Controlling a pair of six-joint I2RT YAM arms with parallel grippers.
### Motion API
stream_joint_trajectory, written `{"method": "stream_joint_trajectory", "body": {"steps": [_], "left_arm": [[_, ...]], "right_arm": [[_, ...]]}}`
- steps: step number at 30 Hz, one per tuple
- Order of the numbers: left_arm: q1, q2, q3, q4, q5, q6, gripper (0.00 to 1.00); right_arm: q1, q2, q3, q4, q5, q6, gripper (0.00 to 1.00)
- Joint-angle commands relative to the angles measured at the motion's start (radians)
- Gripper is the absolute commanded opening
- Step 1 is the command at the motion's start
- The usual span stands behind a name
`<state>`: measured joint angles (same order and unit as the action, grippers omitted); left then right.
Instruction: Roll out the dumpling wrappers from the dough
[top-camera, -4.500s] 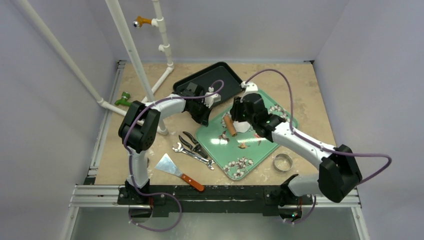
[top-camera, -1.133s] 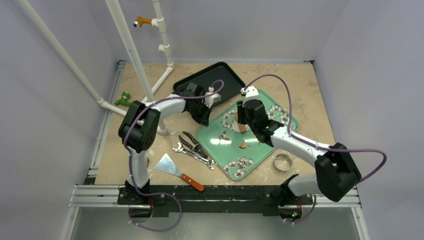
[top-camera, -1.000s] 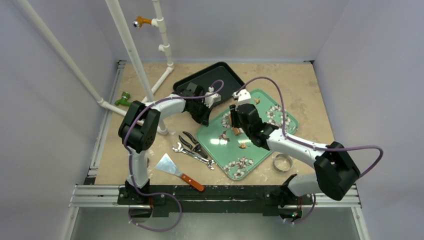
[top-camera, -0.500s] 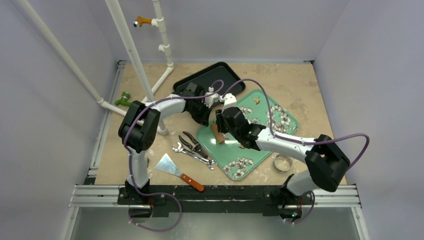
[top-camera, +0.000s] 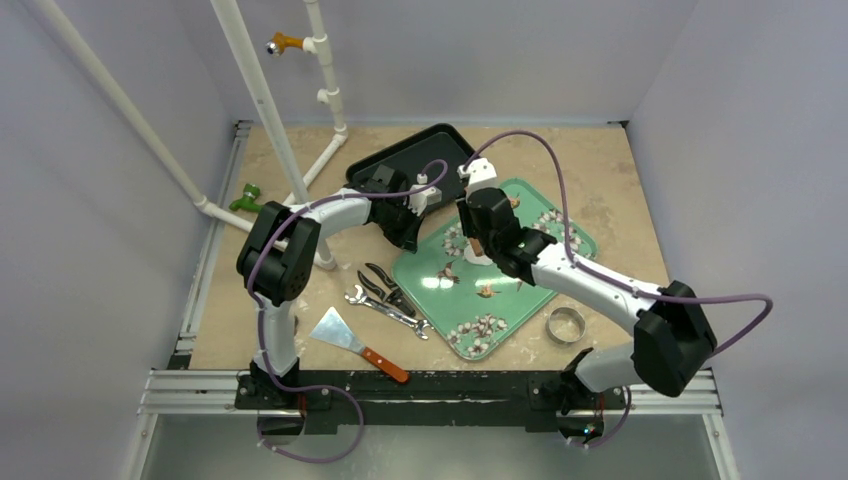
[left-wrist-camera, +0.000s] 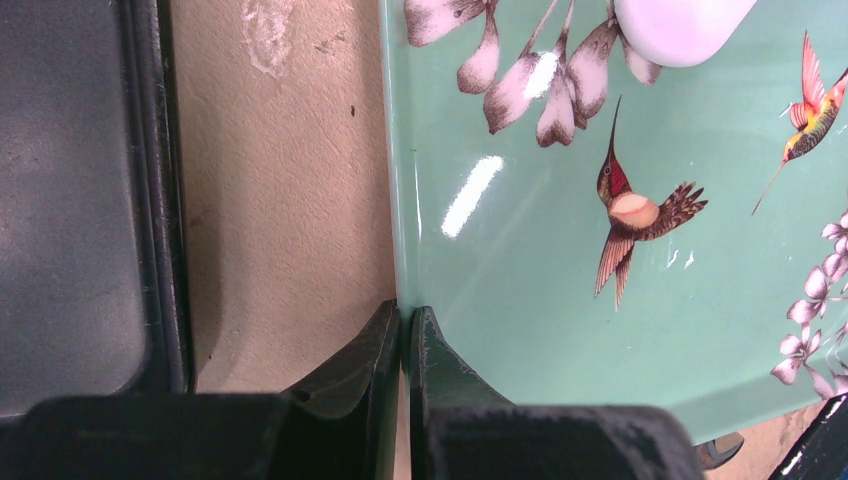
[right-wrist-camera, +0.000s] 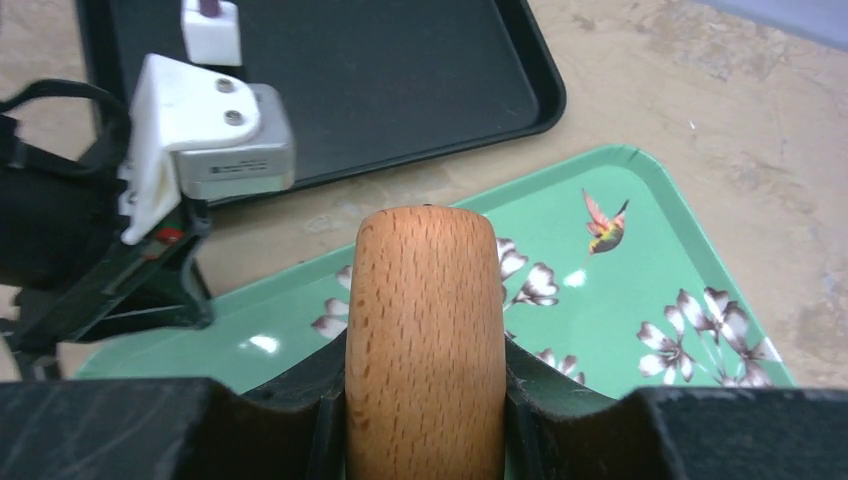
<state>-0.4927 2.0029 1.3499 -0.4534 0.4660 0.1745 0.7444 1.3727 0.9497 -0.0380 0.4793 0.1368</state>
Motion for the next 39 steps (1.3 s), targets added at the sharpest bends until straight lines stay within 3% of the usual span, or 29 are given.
{"method": "stream_joint_trajectory", "body": {"steps": [1,13,26,33,39], "left_arm": [[0.005,-0.004,-0.011,-0.004,0.006,0.019,0.00],[0.007,-0.003,-0.010,-0.005,0.009,0.019,0.00],[0.008,-0.003,-0.009,-0.005,0.011,0.019,0.00],[0.008,-0.003,-0.008,-0.005,0.012,0.019,0.00],[0.008,-0.004,-0.009,-0.006,0.013,0.020,0.00]], "right_arm": [[-0.007,0.063,-0.007,0.074,0.055,-0.092,0.00],[0.044,0.145,-0.063,0.039,-0.060,0.049,0.00],[0.074,0.158,-0.104,0.130,-0.180,0.169,0.00],[0.081,0.117,-0.055,0.077,-0.171,0.164,0.00],[0.077,0.006,0.025,0.002,-0.063,0.063,0.00]]}}
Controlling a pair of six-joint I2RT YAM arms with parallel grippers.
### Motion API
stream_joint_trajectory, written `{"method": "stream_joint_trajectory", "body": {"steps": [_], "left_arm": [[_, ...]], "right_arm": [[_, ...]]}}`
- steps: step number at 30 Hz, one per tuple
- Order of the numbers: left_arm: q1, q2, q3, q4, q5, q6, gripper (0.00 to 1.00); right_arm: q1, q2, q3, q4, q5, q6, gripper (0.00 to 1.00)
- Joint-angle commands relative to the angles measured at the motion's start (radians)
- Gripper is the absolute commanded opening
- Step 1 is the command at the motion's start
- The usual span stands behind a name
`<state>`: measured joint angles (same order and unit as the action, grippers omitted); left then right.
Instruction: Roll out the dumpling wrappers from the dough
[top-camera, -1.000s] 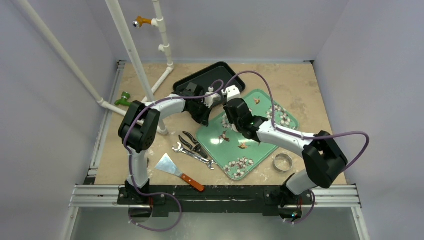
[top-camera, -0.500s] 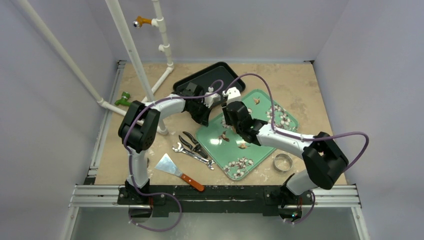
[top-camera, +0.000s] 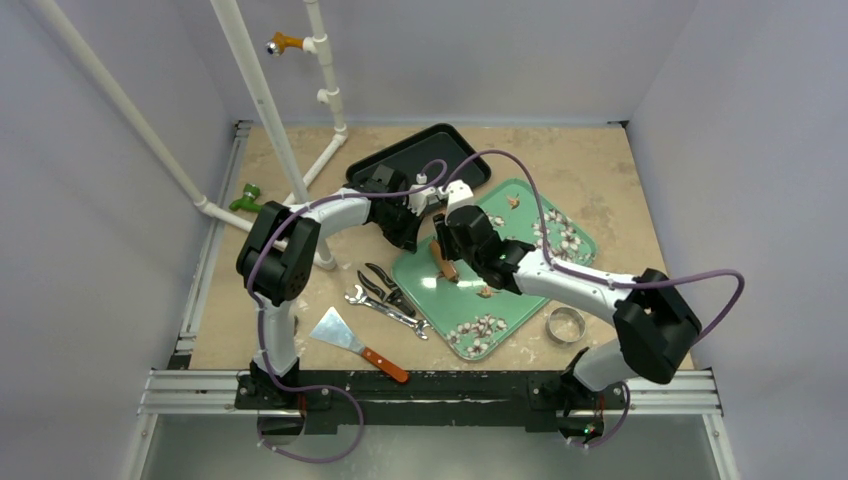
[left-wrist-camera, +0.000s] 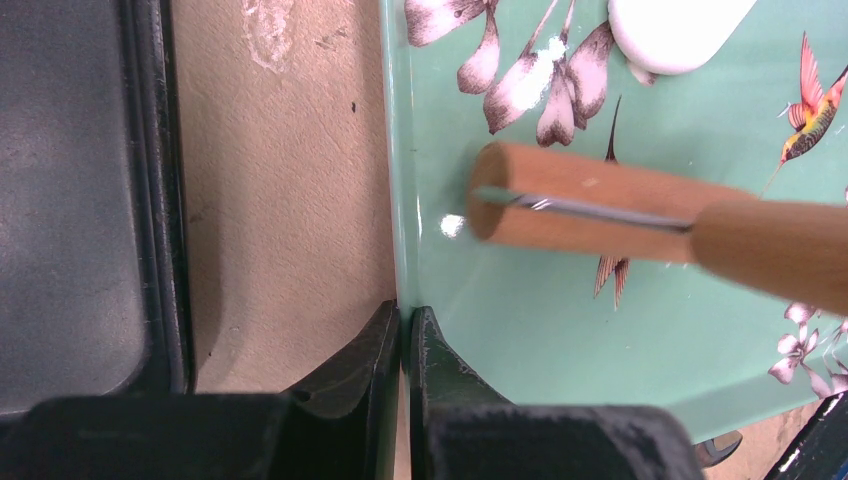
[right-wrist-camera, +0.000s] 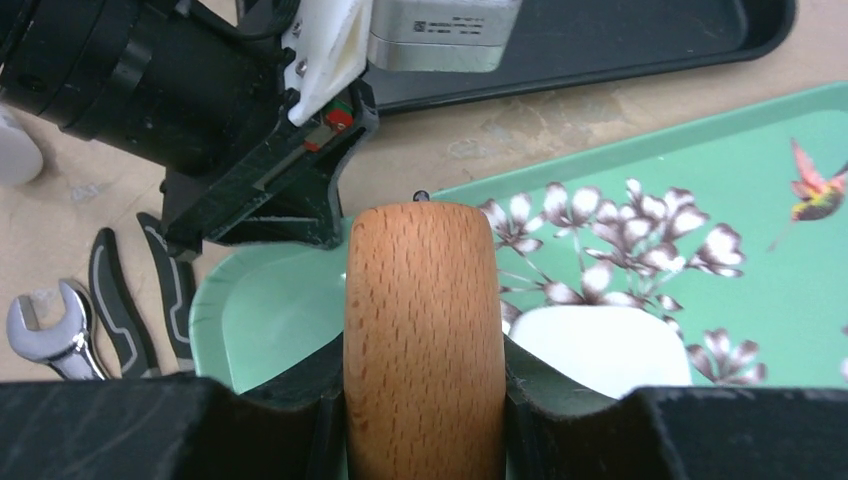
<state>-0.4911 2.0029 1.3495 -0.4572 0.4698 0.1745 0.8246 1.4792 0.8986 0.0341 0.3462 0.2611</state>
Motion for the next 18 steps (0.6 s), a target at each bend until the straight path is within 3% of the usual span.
{"method": "stream_joint_trajectory", "body": {"steps": [1,9,18], "left_arm": [[0.007,-0.003,-0.009,-0.003,0.007,0.019,0.00],[0.007,-0.003,-0.009,-0.002,0.008,0.019,0.00],[0.007,-0.003,-0.009,-0.002,0.009,0.019,0.00]], "right_arm": [[-0.007,-0.115,0.089,-0.079,0.096,-0.085,0.00],[-0.115,-0.145,0.067,-0.088,0.146,-0.153,0.00],[-0.121,-0.068,-0.044,-0.041,0.078,-0.070,0.00]]}}
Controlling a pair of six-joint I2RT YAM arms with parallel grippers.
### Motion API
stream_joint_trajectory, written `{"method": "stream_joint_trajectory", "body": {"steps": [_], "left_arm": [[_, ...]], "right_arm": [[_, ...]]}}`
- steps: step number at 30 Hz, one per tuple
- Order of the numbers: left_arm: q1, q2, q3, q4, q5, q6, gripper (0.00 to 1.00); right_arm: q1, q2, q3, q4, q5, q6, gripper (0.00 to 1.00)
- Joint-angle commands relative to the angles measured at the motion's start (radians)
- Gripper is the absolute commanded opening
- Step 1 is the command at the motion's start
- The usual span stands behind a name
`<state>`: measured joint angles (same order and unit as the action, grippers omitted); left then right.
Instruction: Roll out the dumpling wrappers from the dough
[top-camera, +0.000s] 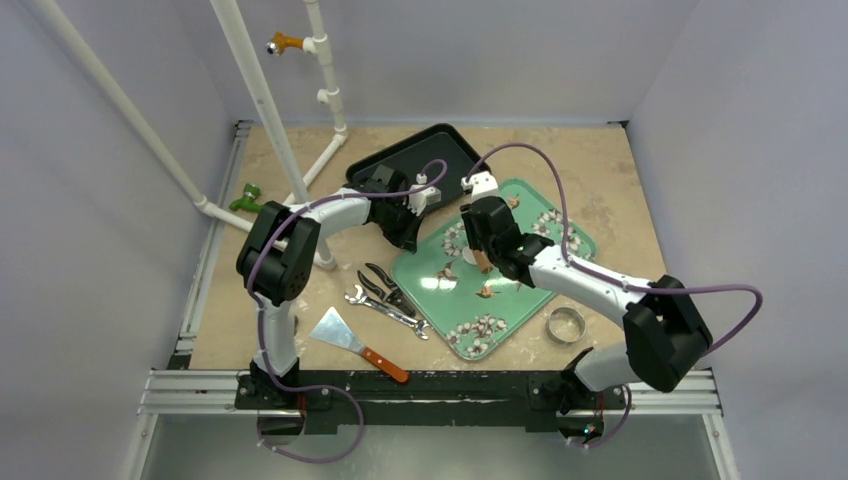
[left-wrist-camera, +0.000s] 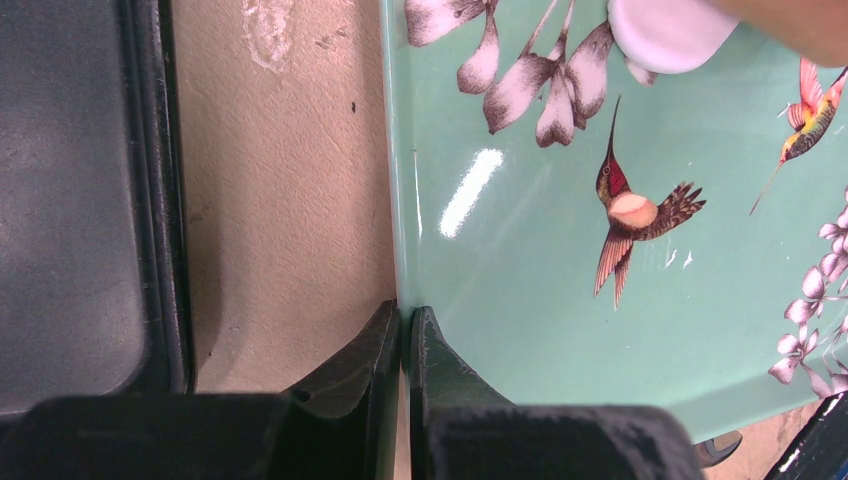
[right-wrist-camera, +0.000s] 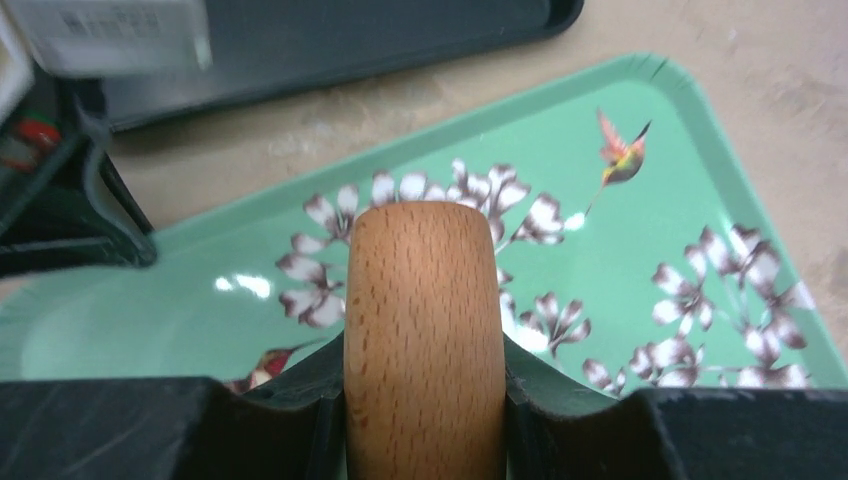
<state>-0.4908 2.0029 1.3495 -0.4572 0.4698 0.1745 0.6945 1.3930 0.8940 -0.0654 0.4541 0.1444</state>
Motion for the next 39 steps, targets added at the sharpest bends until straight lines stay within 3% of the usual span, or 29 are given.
{"method": "stream_joint_trajectory", "body": {"steps": [1,13,18,24,29,39], "left_arm": [[0.007,-0.003,-0.009,-0.003,0.009,0.019,0.00],[0.006,-0.002,-0.007,-0.003,0.009,0.019,0.00],[0.007,-0.001,-0.007,-0.003,0.010,0.020,0.00],[0.006,-0.002,-0.007,-0.002,0.010,0.021,0.00],[0.006,-0.001,-0.007,-0.002,0.010,0.021,0.00],[0.009,-0.001,-0.007,-0.002,0.012,0.021,0.00]], "right_arm": [[0.012,0.024,-0.054,0.073,-0.043,0.061,0.00],[0.094,0.082,-0.152,0.215,-0.139,0.222,0.00],[0.105,0.093,-0.119,0.194,-0.156,0.231,0.00],[0.095,-0.005,-0.007,0.131,-0.105,0.137,0.00],[0.016,-0.041,0.061,0.097,-0.079,0.036,0.00],[-0.049,0.018,-0.046,0.150,-0.086,0.037,0.00]]}}
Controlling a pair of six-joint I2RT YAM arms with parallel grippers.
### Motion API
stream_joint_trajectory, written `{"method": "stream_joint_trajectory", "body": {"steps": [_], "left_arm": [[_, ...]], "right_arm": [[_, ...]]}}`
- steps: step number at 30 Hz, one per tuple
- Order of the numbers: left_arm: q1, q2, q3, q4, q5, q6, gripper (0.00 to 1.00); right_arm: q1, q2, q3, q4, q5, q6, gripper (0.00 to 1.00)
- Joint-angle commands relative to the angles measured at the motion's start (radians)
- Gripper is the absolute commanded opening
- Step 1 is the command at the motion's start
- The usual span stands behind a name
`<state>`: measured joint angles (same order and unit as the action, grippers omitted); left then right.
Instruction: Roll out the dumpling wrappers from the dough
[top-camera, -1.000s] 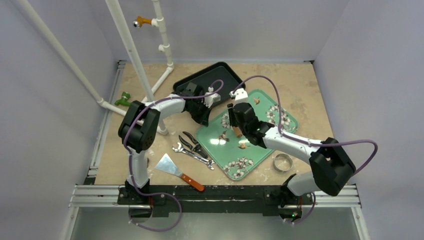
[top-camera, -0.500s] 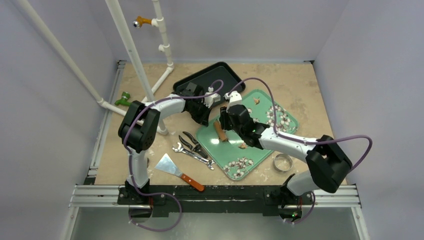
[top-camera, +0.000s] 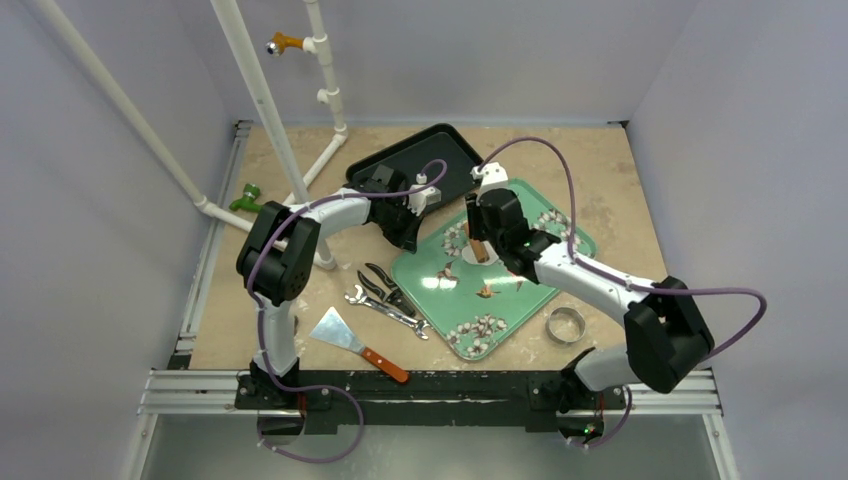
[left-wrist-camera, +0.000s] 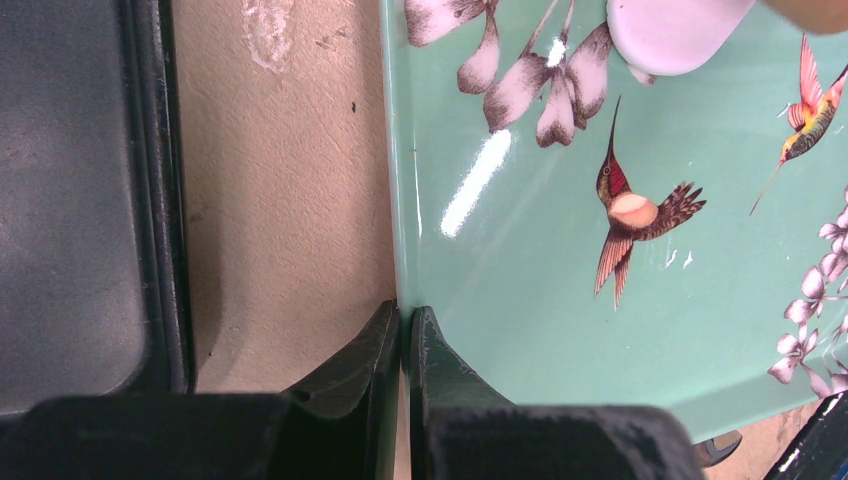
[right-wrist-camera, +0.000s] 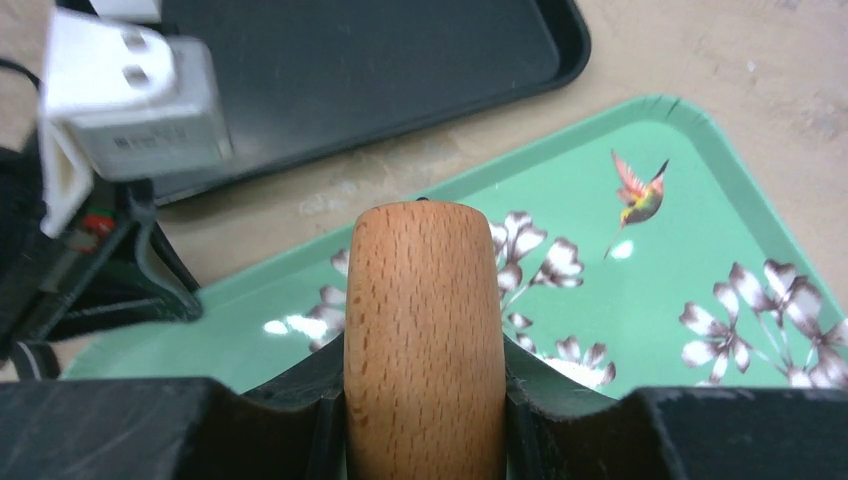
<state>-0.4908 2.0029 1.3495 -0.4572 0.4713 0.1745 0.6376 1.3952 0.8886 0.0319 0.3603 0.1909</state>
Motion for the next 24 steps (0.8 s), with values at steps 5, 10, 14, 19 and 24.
{"method": "stream_joint_trajectory", "body": {"steps": [5,10,14,19,24], "left_arm": [[0.008,-0.001,-0.007,-0.001,0.012,0.021,0.00],[0.009,-0.001,-0.008,-0.001,0.012,0.019,0.00],[0.010,-0.002,-0.008,0.001,0.013,0.019,0.00],[0.011,-0.001,-0.007,0.000,0.013,0.019,0.00],[0.011,-0.002,-0.006,0.000,0.015,0.019,0.00]], "right_arm": [[0.012,0.038,-0.094,0.062,-0.028,0.042,0.00],[0.057,0.059,-0.119,0.061,-0.045,0.119,0.00],[0.101,0.091,-0.129,0.085,-0.061,0.162,0.00],[0.128,0.112,-0.115,0.087,-0.063,0.180,0.00],[0.127,0.069,-0.052,0.033,-0.060,0.151,0.00]]}}
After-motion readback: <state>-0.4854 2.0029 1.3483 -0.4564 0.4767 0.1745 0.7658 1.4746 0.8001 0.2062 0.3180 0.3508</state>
